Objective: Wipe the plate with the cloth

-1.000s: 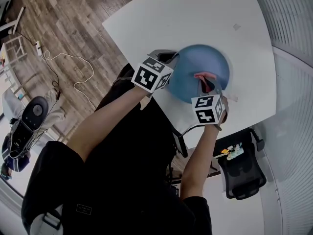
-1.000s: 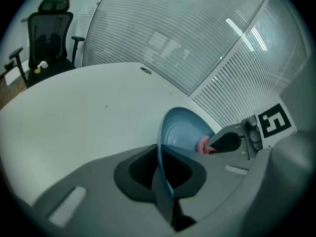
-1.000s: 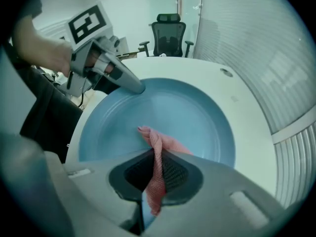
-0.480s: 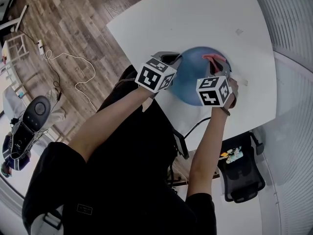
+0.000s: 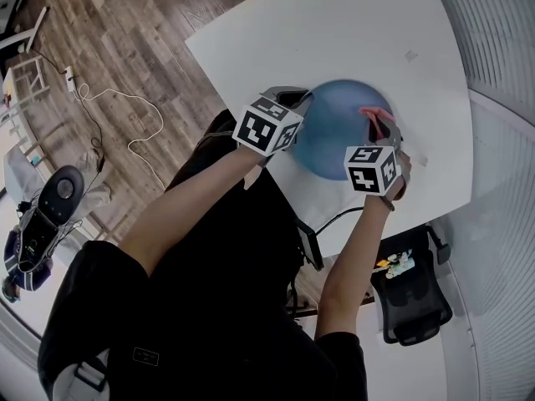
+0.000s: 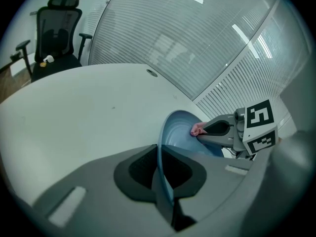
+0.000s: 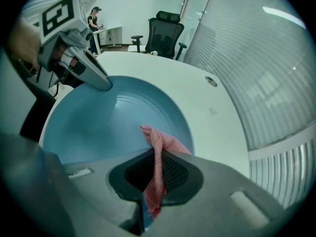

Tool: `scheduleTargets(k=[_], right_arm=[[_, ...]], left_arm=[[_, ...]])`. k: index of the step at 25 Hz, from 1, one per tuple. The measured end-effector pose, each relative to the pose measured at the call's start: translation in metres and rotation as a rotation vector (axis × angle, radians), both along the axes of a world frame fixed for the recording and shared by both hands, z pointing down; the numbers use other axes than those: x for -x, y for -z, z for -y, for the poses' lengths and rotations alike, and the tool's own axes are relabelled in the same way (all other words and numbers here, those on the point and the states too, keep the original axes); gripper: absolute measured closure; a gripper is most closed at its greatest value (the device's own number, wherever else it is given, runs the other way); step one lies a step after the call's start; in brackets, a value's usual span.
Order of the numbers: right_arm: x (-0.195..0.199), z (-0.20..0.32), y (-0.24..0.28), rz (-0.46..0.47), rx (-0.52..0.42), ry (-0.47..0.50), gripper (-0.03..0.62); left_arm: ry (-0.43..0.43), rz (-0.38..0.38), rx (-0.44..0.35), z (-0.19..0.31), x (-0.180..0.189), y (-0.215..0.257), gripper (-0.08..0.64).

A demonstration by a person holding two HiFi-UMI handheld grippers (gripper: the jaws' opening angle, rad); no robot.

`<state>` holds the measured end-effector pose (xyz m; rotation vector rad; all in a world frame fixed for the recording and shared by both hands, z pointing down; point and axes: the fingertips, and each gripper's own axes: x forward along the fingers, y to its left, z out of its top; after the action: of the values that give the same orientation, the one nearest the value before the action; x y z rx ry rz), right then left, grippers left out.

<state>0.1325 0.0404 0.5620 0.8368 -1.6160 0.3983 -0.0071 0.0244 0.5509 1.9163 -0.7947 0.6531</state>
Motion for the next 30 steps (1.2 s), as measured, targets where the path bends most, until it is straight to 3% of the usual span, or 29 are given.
scheduleTargets(k=[11,30], right_arm=[[0.015,-0.054,-0.002,-0.028,0.132,0.034,0.568],[0.11,-0.058,-0.002,0.114,0.238,0.218,0.568]], left_arm=[[0.088,0.004,0.001,0.017,0.023,0.0,0.537],[0.286,0.021,-0.011,0.064,0.086,0.0,0.532]])
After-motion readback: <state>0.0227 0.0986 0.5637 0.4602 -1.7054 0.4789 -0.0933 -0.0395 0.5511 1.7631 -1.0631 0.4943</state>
